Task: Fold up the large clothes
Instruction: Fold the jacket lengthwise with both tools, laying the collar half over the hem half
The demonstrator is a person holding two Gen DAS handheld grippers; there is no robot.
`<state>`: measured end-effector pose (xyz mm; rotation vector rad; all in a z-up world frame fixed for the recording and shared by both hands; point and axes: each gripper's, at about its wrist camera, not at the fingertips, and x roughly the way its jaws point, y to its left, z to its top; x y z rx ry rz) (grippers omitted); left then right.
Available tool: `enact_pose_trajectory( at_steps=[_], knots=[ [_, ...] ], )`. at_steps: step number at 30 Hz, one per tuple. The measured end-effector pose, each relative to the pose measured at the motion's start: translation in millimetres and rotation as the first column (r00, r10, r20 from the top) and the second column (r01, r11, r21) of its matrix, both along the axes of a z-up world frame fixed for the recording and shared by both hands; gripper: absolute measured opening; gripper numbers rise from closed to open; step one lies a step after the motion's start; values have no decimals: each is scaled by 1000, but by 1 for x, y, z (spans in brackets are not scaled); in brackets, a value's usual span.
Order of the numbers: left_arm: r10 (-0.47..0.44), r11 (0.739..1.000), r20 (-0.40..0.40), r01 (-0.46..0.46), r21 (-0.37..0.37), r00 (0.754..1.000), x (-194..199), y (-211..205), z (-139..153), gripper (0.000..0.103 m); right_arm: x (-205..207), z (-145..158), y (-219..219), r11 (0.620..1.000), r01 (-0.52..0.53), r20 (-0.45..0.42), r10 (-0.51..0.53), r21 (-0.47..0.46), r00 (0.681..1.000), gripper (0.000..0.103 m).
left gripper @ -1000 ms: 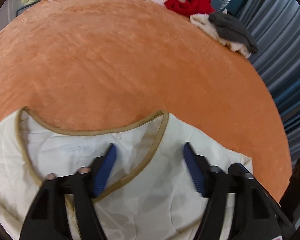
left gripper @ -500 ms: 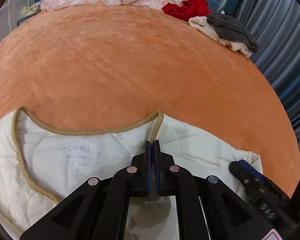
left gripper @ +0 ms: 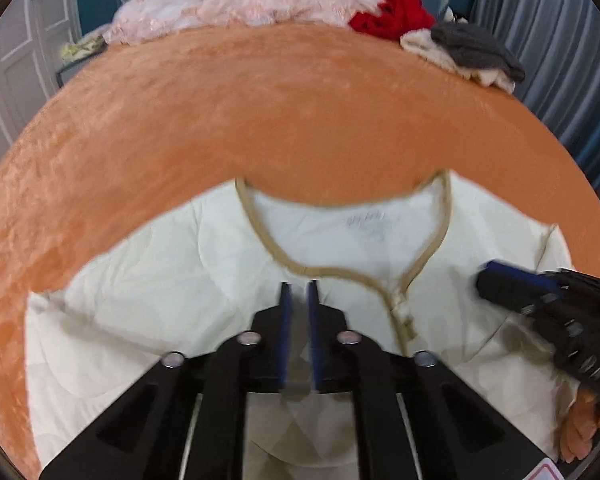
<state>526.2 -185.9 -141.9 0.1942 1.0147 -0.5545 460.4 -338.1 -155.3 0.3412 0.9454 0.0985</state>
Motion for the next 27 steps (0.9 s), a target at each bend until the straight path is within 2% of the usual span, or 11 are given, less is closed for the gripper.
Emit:
enact_pose_trajectory(
  at_steps=[2, 4, 5, 7, 10, 16, 20, 23, 25, 26, 27],
  knots=[
    [-2, 1000, -4, 2, 13, 1000, 0, -1, -12, 0, 11, -19, 5, 1000, -17, -60, 16, -15, 998, 12],
    [9, 1000, 11, -10, 17, 1000, 2, 0, -21, 0, 14, -24, -2, 1000, 2, -50, -3, -12, 999, 1],
    [18, 1000, 25, -18, 15, 1000, 2, 0, -22, 0, 14, -25, -11, 999, 47, -48, -48, -16, 998, 0],
    [39, 999, 43, -39, 10, 998, 3, 1, -25, 2, 12, -27, -28, 992, 126, -28, -127, -23, 992, 0],
    [70, 998, 62, -70, -3, 996, 7, 2, -29, 7, 7, -35, -39, 984, 176, -3, -176, 24, 984, 0],
    [87, 996, 104, -87, -7, 991, 4, 2, -33, 7, 11, -33, -24, 979, 190, 56, -186, -80, 981, 0],
    [97, 995, 92, -94, -36, 991, 6, 5, -33, 7, 11, -36, -33, 980, 199, 61, -199, 1, 978, 0],
    [137, 990, 72, -134, -43, 988, 1, 14, -22, 7, 1, -26, -32, 973, 229, 56, -229, 5, 972, 0],
    [194, 980, 58, -190, -65, 979, -14, 30, -6, 8, -24, -8, -33, 967, 254, 65, -255, 25, 965, 12],
    [207, 973, 35, -202, -114, 978, -29, 45, 6, 15, -50, 6, -32, 969, 239, 93, -244, 64, 965, 15],
    [205, 968, 23, -199, -151, 979, -40, 56, 13, 28, -75, 17, -31, 972, 220, 120, -228, 76, 966, 21]
  ],
)
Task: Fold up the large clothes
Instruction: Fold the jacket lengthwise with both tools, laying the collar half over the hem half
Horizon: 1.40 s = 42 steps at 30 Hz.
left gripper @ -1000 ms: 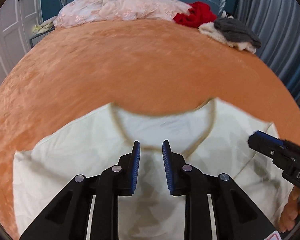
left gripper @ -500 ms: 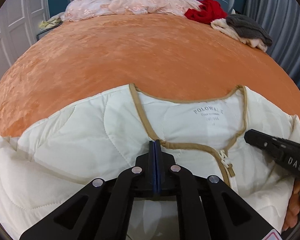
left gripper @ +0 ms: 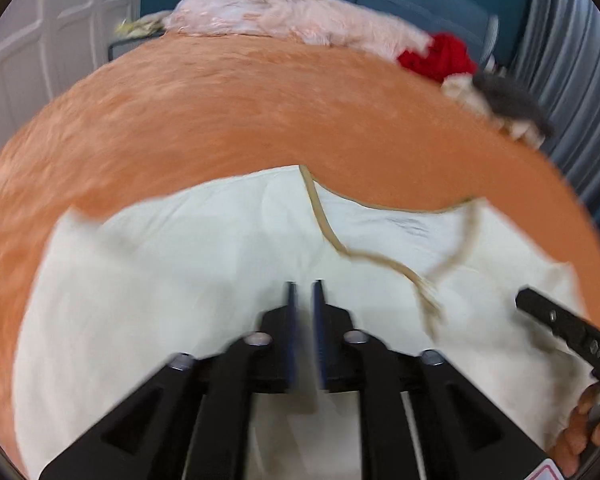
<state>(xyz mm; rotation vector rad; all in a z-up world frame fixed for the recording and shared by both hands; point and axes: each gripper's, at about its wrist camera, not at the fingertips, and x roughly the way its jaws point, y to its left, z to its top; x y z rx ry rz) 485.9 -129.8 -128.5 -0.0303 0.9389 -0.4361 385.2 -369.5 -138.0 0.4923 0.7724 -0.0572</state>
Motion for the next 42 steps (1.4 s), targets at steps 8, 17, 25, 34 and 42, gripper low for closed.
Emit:
enact_pose_trajectory(
  at_steps=[8, 17, 25, 34, 42],
  knots=[
    [55, 998, -131, -58, -20, 990, -160, 157, 34, 60, -256, 26, -12, 993, 32, -102, -44, -113, 994, 64],
    [179, 965, -378, -237, -112, 908, -267, 264, 0, 60, -417, -20, -25, 964, 202, -203, -165, 172, 965, 68],
    [189, 956, -366, -256, -145, 911, -275, 255, -1, 41, -391, -34, -9, 919, 206, -165, -158, 336, 974, 55],
    [103, 983, -228, -134, -123, 968, -312, 252, 70, 5, -413, 21, 8, 971, 104, -134, -75, 218, 988, 3],
    [-38, 999, -253, 36, -13, 967, -420, 281, 115, 5, -499, 79, 49, 986, -153, -284, 164, 61, 945, 3]
  ],
)
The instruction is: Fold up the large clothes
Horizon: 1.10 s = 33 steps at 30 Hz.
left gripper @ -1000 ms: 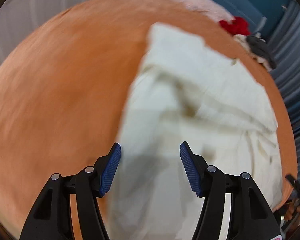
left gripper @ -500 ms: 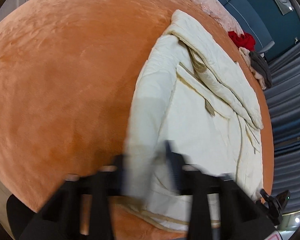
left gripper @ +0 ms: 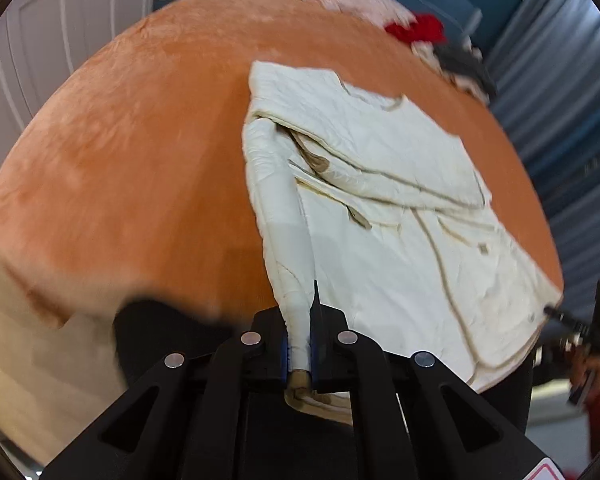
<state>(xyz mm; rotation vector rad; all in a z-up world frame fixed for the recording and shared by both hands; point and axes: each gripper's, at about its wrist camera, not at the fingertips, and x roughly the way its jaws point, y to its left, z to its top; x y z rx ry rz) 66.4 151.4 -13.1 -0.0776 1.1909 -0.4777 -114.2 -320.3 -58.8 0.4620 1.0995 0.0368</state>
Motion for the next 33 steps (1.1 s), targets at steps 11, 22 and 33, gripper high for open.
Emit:
enact_pose_trajectory(
  at_steps=[11, 22, 33],
  knots=[
    [89, 996, -37, -89, -24, 995, -72, 34, 25, 5, -65, 27, 35, 1000, -17, 13, 17, 26, 1000, 3],
    [113, 993, 196, -107, -40, 974, 25, -5, 60, 7, 51, 72, -18, 991, 133, 291, -118, -30, 949, 3],
    [143, 988, 235, -153, 28, 961, 111, -35, 19, 16, 145, 35, -49, 959, 282, 303, -274, 19, 913, 4]
  ],
)
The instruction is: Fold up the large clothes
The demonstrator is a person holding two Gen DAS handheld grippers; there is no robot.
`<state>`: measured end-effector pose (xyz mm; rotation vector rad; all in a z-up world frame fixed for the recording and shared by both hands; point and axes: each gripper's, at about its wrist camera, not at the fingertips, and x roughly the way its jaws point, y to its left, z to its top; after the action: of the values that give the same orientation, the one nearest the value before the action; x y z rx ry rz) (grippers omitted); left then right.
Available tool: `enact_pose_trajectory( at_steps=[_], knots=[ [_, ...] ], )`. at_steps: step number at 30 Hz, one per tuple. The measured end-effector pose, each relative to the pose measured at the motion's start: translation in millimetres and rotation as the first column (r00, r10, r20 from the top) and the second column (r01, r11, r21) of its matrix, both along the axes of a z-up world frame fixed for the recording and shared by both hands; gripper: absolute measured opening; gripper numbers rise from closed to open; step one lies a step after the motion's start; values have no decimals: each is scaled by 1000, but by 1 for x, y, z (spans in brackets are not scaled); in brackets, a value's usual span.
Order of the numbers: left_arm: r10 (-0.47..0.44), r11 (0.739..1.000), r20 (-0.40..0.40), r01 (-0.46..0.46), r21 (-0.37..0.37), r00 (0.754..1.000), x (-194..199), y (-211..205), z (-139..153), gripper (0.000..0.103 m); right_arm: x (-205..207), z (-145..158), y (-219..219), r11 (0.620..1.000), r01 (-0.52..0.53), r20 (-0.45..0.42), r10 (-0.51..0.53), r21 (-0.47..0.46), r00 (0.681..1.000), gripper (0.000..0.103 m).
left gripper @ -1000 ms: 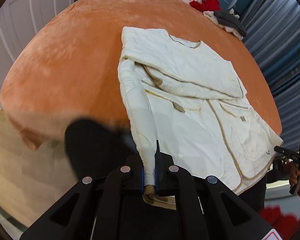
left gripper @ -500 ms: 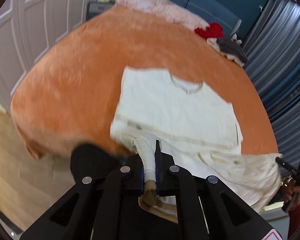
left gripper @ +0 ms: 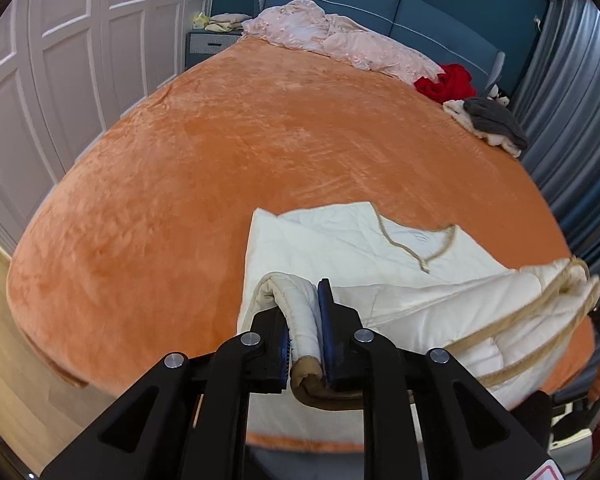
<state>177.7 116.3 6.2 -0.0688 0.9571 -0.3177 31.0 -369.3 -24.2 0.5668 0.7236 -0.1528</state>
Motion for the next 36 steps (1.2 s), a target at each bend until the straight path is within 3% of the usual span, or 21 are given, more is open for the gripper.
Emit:
enact_pose_trajectory(
  at_steps=[3, 7, 12, 20, 27, 31, 36],
  knots=[
    [-8, 1000, 4, 8, 29, 1000, 16, -9, -9, 16, 12, -7, -7, 999, 31, 8, -32, 34, 999, 6],
    [-11, 1000, -34, 11, 4, 999, 34, -9, -14, 17, 17, -5, -13, 994, 62, 48, -67, 93, 997, 12],
    [-31, 994, -107, 20, -108, 994, 44, 4, -4, 18, 8, 11, -15, 994, 73, 122, -82, 76, 989, 27],
    [-101, 990, -127, 87, -111, 987, 41, -1, 17, 20, -1, 21, -13, 997, 76, 136, -80, 35, 987, 35],
    [-60, 976, -218, 11, -216, 974, 52, 14, 15, 21, -1, 12, -1, 999, 42, 107, -43, 12, 993, 35],
    [-42, 985, -244, -1, -172, 969, 57, 5, 2, 22, 2, 1, 8, 1000, 22, 88, -24, 19, 996, 35],
    [22, 960, -309, -107, -260, 951, 68, 11, -20, 38, 10, -10, 22, 999, -3, 72, 1, 33, 997, 35]
  ],
)
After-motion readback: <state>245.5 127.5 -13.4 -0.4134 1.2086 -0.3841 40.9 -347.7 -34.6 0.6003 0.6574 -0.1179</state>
